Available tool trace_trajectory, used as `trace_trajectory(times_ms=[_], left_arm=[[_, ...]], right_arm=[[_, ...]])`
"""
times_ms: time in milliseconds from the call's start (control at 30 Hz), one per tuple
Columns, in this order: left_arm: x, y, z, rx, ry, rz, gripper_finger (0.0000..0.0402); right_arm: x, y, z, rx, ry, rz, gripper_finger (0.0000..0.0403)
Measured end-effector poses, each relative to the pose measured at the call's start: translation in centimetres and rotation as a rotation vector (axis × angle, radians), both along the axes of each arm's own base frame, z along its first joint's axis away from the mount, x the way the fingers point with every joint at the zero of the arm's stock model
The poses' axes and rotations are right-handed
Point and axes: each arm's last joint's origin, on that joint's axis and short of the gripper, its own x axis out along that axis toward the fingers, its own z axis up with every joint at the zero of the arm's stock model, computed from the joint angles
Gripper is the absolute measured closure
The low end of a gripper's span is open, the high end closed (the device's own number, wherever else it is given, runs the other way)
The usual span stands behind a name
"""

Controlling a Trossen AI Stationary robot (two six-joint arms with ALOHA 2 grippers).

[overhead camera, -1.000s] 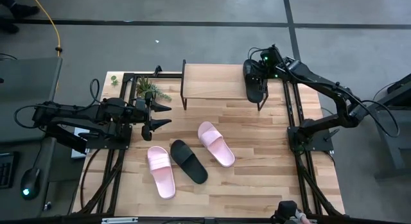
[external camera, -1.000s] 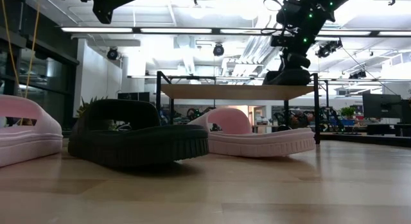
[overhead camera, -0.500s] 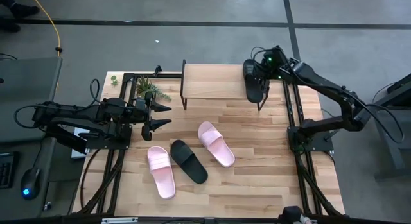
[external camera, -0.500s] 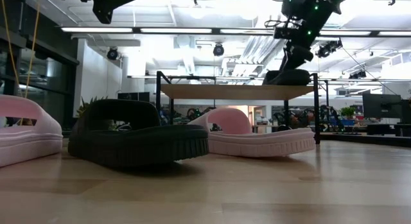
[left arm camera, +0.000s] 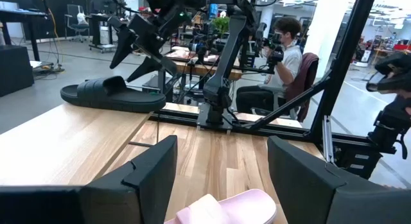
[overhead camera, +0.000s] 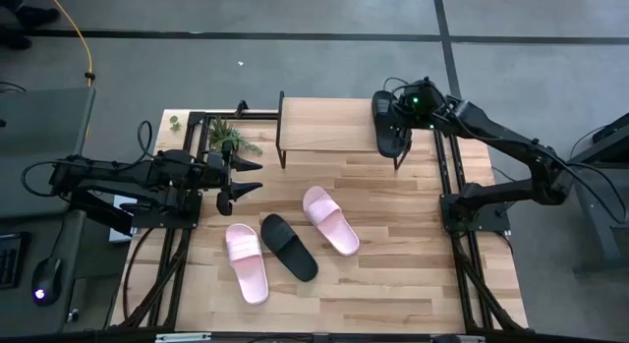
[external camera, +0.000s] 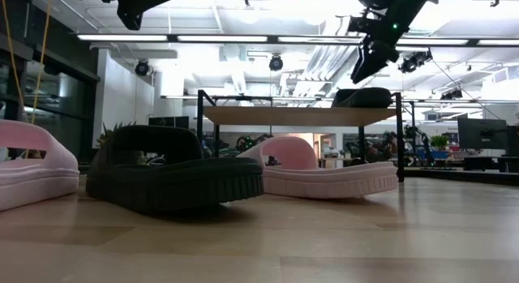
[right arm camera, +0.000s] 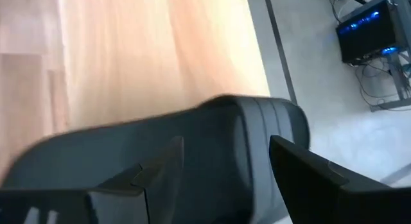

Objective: Pick and place slides into the shelf
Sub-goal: Put the black slipper on the shelf

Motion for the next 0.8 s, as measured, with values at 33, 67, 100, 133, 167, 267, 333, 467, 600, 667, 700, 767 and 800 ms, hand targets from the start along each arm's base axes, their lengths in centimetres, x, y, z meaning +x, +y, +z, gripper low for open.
trace_trajectory(times_ms=[33, 67, 100, 133, 167, 267, 333, 467, 600, 667, 700, 767, 800], left_arm=[[0.0, 0.0, 0.0, 0.000, 0.000, 0.000, 0.0176], [0.0, 0.0, 0.0, 0.000, 0.000, 0.000, 0.0176], [0.0, 0.0, 0.0, -0.002, 0.000, 0.000, 0.0176], [0.0, 0.0, 0.0, -0.010, -0.001, 0.000, 0.0176], [0.0, 0.0, 0.0, -0.018, 0.000, 0.000, 0.0176], [0.0, 0.0, -0.2, -0.029, 0.018, 0.001, 0.0176], [0.0, 0.0, -0.3, -0.036, 0.024, 0.001, 0.0176], [0.0, -0.1, -0.4, -0.056, 0.034, -0.036, 0.0176], [0.0, -0.2, -0.8, -0.089, 0.075, -0.079, 0.0176], [-0.1, -0.3, -1.0, -0.106, 0.092, -0.082, 0.0176], [-0.1, -0.3, -1.1, -0.115, 0.098, -0.081, 0.0176], [-0.1, -0.3, -1.3, -0.125, 0.114, -0.080, 0.0176], [-0.1, -0.3, -1.4, -0.133, 0.124, -0.078, 0.0176]], right_arm=[[0.2, 0.2, 0.0, 0.007, -0.007, 0.003, 0.0180], [0.3, 0.5, 0.0, 0.014, -0.006, 0.009, 0.0180], [0.5, 0.8, -0.1, 0.023, -0.006, 0.014, 0.0180], [0.6, 1.0, -0.1, 0.028, -0.008, 0.022, 0.0180], [0.8, 1.3, -0.1, 0.033, -0.013, 0.028, 0.0180], [1.4, 2.2, -0.1, 0.056, -0.032, 0.043, 0.0180], [1.8, 2.8, -0.1, 0.075, -0.049, 0.050, 0.0180], [2.7, 4.4, -0.1, 0.114, -0.076, 0.080, 0.0180], [3.4, 6.2, -0.1, 0.142, -0.090, 0.130, 0.0180], [3.7, 7.0, 0.0, 0.152, -0.096, 0.157, 0.0180], [3.9, 7.4, 0.0, 0.156, -0.098, 0.169, 0.0180], [4.1, 8.1, 0.0, 0.162, -0.100, 0.193, 0.0180], [4.2, 8.4, 0.0, 0.165, -0.101, 0.203, 0.0180]])
